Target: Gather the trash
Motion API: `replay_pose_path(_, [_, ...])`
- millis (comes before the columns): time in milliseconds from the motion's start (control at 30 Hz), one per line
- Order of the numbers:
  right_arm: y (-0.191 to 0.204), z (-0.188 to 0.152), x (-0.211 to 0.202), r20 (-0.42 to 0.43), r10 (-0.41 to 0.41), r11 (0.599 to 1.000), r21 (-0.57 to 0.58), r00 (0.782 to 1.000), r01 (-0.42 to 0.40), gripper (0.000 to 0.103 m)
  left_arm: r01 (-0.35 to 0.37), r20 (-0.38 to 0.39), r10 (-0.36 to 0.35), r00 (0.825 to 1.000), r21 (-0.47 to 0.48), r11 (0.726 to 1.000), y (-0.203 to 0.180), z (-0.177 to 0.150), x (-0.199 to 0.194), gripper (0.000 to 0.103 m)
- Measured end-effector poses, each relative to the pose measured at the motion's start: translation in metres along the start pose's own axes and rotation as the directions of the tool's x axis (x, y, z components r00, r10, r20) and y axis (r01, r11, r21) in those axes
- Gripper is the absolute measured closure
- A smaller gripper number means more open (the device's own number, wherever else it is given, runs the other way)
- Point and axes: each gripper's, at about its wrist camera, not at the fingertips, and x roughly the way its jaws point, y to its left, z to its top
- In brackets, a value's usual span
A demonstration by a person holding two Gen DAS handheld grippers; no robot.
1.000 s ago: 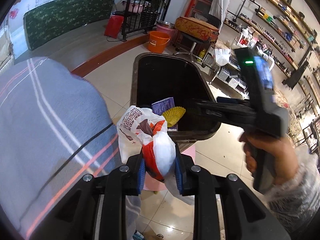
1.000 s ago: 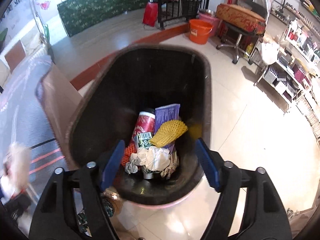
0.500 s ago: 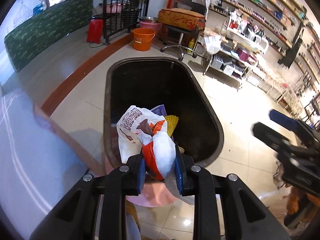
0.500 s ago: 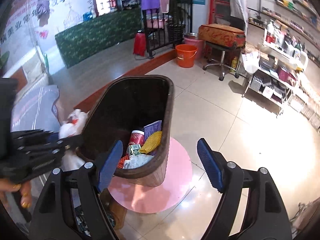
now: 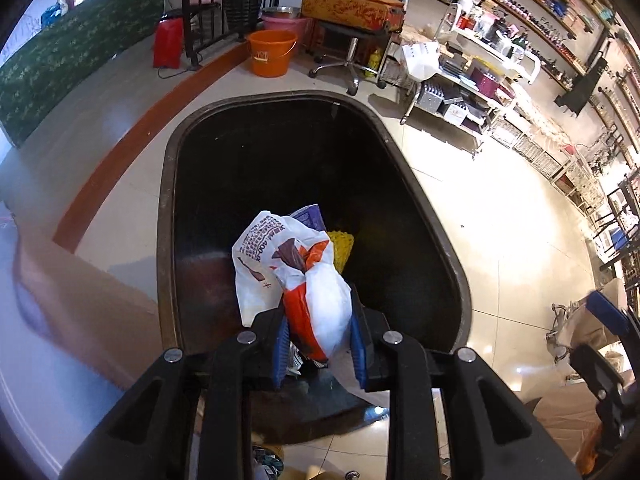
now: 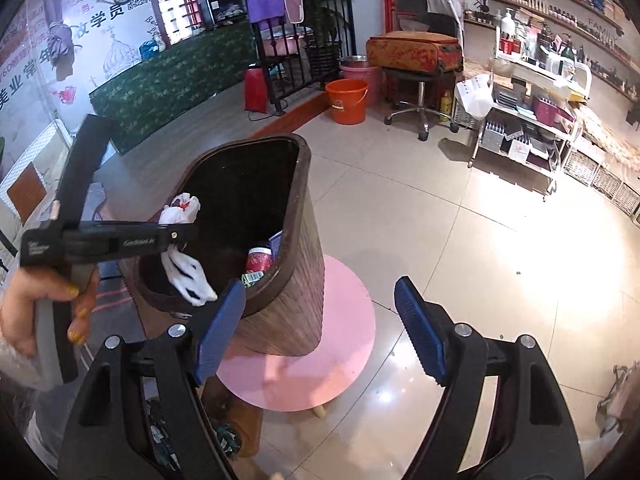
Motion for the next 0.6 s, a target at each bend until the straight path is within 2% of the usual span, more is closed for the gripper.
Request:
replay_pose_path(67, [-0.002, -0.002, -0.001, 0.001, 0.001, 1.0, 0.005, 1.0, -0.001, 0.026, 0.003, -0.012, -0.003, 1.0, -0.001, 1.0, 0.001, 0.001, 0.006, 0.077])
replay_pose_path(167, [-0.001, -0.004, -0.001, 0.002, 0.001, 1.0, 0.004, 1.0, -0.001, 0.026, -0.006, -0.02, 0.006, 1.0, 0.007, 1.0, -0.002, 0.005, 0.011, 0.067])
replay_pose_path(233, [-0.002, -0.005, -0.003, 0.009, 0.002, 1.0, 0.004, 1.0, -0.002, 0.026, -0.008, -0.024, 0.008, 1.0, 0.004, 1.0, -0.002, 0.007, 0.013, 0.046])
replay_pose_path(333, [0.0, -0.008, -0.004, 0.013, -0.015, 1.0, -0.008, 1.0, 0.015, 0.026, -0.001, -0.008, 0.001, 1.0, 0.007, 1.0, -0.003, 0.008, 0.011, 0.024])
replay_pose_path(400, [-0.001, -0.009, -0.003, 0.016, -0.021, 1.0, -0.003, 1.0, 0.021, 0.026, -0.01, 0.011, 0.01, 1.0, 0.011, 1.0, -0.004, 0.007, 0.007, 0.016])
replay_pose_path(500, [-0.004, -0.009, -0.005, 0.024, -0.032, 0.999, 0.003, 0.999, 0.032, 0.026, -0.005, 0.023, 0.005, 1.0, 0.001, 1.0, -0.003, 0.007, 0.003, 0.012])
replay_pose_path(600, [-0.006, -0.009, -0.009, 0.034, -0.042, 0.999, 0.011, 0.999, 0.041, 0.02, 0.001, 0.039, 0.0, 0.999, -0.024, 1.0, 0.001, 0.007, -0.002, 0.012])
